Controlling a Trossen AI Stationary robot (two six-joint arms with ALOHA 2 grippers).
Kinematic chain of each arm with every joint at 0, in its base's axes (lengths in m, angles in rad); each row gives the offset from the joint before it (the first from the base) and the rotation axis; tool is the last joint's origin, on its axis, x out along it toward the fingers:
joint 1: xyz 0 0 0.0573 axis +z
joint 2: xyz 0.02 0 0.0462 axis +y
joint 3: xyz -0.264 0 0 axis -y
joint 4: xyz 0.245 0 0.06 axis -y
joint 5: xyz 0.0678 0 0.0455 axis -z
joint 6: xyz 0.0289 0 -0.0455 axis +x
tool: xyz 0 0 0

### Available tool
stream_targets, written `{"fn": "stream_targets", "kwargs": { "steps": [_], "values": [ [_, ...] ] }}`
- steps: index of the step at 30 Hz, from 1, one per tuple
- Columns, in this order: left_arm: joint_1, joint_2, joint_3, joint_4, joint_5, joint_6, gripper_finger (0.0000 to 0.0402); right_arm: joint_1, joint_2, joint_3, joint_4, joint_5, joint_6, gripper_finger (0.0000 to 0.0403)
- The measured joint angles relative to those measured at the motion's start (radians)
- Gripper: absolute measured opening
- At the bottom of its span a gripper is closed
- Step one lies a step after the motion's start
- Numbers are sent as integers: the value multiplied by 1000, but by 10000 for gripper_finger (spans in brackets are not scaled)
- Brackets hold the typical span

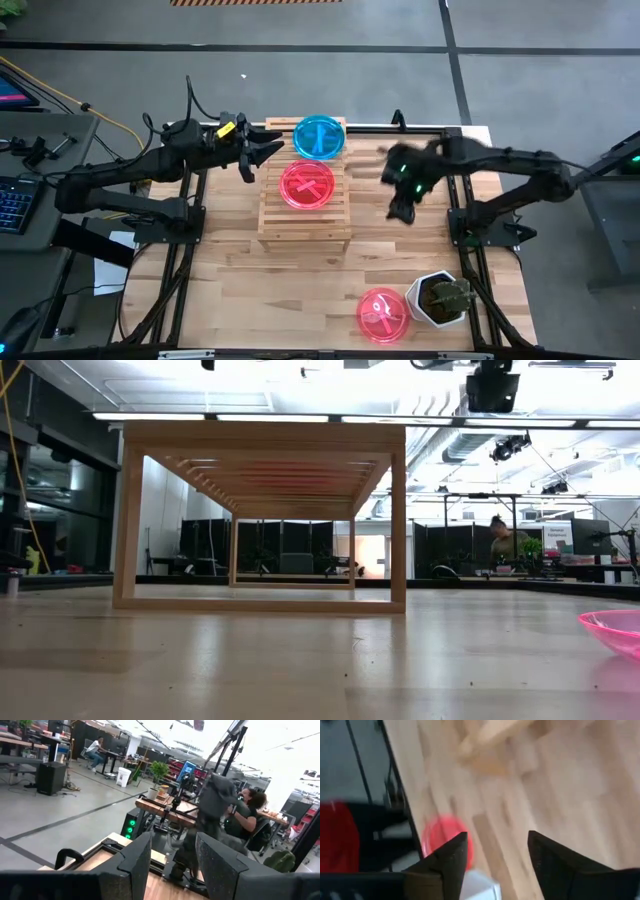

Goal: Place and stack plates onto a shelf
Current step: Stack the pink plate on top of the pink plate on the shelf

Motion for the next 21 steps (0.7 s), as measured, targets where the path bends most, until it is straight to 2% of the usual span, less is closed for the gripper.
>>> {"fn": "stream_targets", "kwargs": {
  "steps": [4, 7, 10, 13, 17, 21],
  "values": [
    [0, 0, 0, 0, 0, -8, 145, 133, 93, -19, 8, -31, -39, 204],
    [0, 0, 0, 0, 0, -9, 145, 206, 135, -139, 73, -132, -36, 203],
    [0, 0, 0, 0, 4, -12, 145, 266, 148, -305, 245, -268, 53, 200],
    [0, 0, 0, 0, 4, -18, 145, 315, 148, -432, 489, -367, 212, 199],
    [0, 0, 0, 0, 4, -18, 145, 388, 147, -507, 747, -343, 382, 199],
    [0, 0, 0, 0, 4, -35, 145, 444, 151, -526, 831, -232, 434, 199]
  ]
}}
